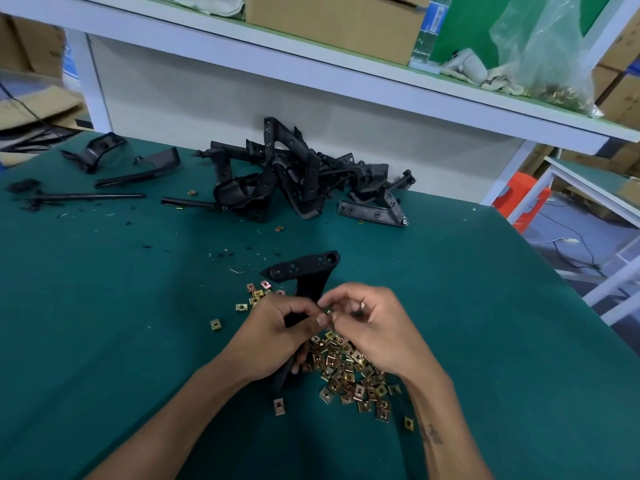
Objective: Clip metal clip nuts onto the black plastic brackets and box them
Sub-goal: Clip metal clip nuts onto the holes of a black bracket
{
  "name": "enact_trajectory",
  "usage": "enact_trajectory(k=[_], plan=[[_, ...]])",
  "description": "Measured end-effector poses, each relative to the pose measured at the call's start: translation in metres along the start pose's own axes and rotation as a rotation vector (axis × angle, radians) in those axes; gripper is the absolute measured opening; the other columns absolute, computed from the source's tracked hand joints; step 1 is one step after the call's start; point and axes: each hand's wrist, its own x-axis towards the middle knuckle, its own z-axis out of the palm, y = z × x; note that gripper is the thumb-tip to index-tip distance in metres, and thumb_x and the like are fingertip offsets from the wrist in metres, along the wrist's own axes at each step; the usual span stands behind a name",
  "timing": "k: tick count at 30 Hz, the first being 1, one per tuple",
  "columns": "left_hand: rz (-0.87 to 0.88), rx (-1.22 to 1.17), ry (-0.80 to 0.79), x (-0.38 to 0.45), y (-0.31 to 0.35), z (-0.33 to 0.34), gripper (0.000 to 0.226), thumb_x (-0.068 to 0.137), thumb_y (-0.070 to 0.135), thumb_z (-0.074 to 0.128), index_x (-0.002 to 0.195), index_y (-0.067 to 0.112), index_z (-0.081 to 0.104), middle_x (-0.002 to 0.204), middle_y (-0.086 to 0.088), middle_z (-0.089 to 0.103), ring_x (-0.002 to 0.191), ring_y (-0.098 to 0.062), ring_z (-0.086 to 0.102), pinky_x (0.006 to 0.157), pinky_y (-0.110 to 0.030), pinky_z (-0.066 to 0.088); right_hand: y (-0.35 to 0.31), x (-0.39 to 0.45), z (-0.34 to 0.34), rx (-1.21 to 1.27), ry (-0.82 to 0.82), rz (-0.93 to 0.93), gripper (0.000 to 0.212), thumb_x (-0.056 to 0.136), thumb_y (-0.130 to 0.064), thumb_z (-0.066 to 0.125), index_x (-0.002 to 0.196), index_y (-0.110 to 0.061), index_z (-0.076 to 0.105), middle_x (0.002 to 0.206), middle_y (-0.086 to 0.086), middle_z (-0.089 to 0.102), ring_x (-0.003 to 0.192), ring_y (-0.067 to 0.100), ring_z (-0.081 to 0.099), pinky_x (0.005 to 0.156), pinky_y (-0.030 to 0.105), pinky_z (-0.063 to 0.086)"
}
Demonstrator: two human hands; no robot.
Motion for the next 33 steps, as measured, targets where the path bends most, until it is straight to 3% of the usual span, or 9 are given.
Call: enact_trajectory(k=[3, 6, 8, 11, 14, 20, 25, 29, 33], plan=[[-0.041, 0.055, -0.025, -0.002, -0.001, 0.003, 0.02, 0.104, 0.02, 0.057, 0.101, 0.035, 0.07, 0.066, -0.009, 0.066, 0.044, -0.025, 0.063, 0.041, -0.031, 0.051, 0.003, 0.003, -0.006, 0.023, 0.255, -0.045, 0.024, 0.086, -0.01, 0.062, 0.087, -0.028, 0.077, 0.067, 0.0, 0.065, 0.057, 0.006, 0.055, 0.053, 0.02, 0.043], [-0.03, 0.166, -0.068, -0.003, 0.0, 0.003, 0.019, 0.105, 0.02, 0.054, 0.107, 0.039, 0.059, 0.086, 0.0, 0.066, 0.049, -0.024, 0.066, 0.04, -0.032, 0.053, 0.007, 0.009, -0.001, 0.319, 0.586, -0.089, 0.034, 0.095, -0.001, 0.059, 0.09, -0.028, 0.078, 0.074, -0.001, 0.069, 0.07, 0.011, 0.062, 0.068, 0.027, 0.051], [-0.008, 0.256, -0.112, -0.003, 0.001, 0.001, 0.011, 0.104, 0.023, 0.056, 0.1, 0.033, 0.056, 0.082, 0.002, 0.066, 0.049, -0.021, 0.066, 0.039, -0.032, 0.053, 0.006, 0.013, 0.006, 0.399, 0.661, -0.135, 0.03, 0.097, -0.005, 0.061, 0.095, -0.03, 0.078, 0.087, -0.004, 0.073, 0.084, 0.011, 0.067, 0.079, 0.026, 0.054], [-0.01, 0.344, -0.138, -0.003, 0.003, -0.002, 0.016, 0.1, 0.024, 0.065, 0.089, 0.032, 0.057, 0.075, 0.006, 0.067, 0.047, -0.018, 0.065, 0.038, -0.032, 0.052, 0.0, 0.015, 0.012, 0.472, 0.642, -0.192, 0.021, 0.092, -0.015, 0.066, 0.099, -0.03, 0.078, 0.098, -0.003, 0.076, 0.096, 0.012, 0.07, 0.085, 0.021, 0.053], [-0.036, 0.37, -0.135, -0.003, 0.002, -0.001, 0.019, 0.098, 0.018, 0.066, 0.087, 0.033, 0.062, 0.068, 0.008, 0.068, 0.046, -0.015, 0.064, 0.039, -0.033, 0.053, -0.003, 0.014, 0.015, 0.469, 0.602, -0.154, 0.015, 0.084, -0.024, 0.069, 0.094, -0.03, 0.08, 0.094, -0.001, 0.077, 0.093, 0.014, 0.071, 0.082, 0.022, 0.053], [-0.053, 0.268, -0.121, -0.003, -0.002, 0.002, 0.009, 0.096, 0.026, 0.07, 0.094, 0.035, 0.07, 0.056, 0.002, 0.063, 0.041, -0.011, 0.056, 0.039, -0.027, 0.048, -0.01, 0.012, 0.021, 0.678, 0.507, -0.063, 0.014, 0.08, -0.01, 0.069, 0.082, -0.02, 0.08, 0.08, 0.002, 0.072, 0.08, 0.018, 0.065, 0.08, 0.041, 0.05], [-0.059, 0.161, -0.128, -0.001, -0.006, 0.001, 0.002, 0.095, 0.034, 0.071, 0.097, 0.034, 0.073, 0.054, -0.006, 0.06, 0.041, -0.018, 0.053, 0.04, -0.031, 0.049, -0.014, 0.01, 0.018, 0.793, 0.488, -0.092, 0.014, 0.084, -0.004, 0.069, 0.084, -0.014, 0.08, 0.079, 0.008, 0.071, 0.077, 0.019, 0.068, 0.072, 0.03, 0.056], [-0.049, 0.126, -0.152, 0.0, -0.008, 0.001, 0.004, 0.095, 0.034, 0.071, 0.098, 0.032, 0.073, 0.057, -0.012, 0.06, 0.041, -0.019, 0.053, 0.039, -0.03, 0.048, -0.013, 0.009, 0.014, 0.77, 0.465, -0.115, 0.018, 0.087, 0.001, 0.067, 0.086, -0.012, 0.08, 0.079, 0.01, 0.071, 0.077, 0.019, 0.068, 0.072, 0.029, 0.057], [-0.042, 0.098, -0.168, 0.001, -0.009, 0.001, 0.004, 0.095, 0.033, 0.071, 0.098, 0.031, 0.073, 0.057, -0.011, 0.06, 0.04, -0.018, 0.053, 0.038, -0.028, 0.047, -0.012, 0.008, 0.012, 0.648, 0.489, -0.113, 0.012, 0.082, -0.01, 0.071, 0.086, -0.017, 0.081, 0.08, 0.009, 0.071, 0.082, 0.023, 0.066, 0.08, 0.043, 0.053]])
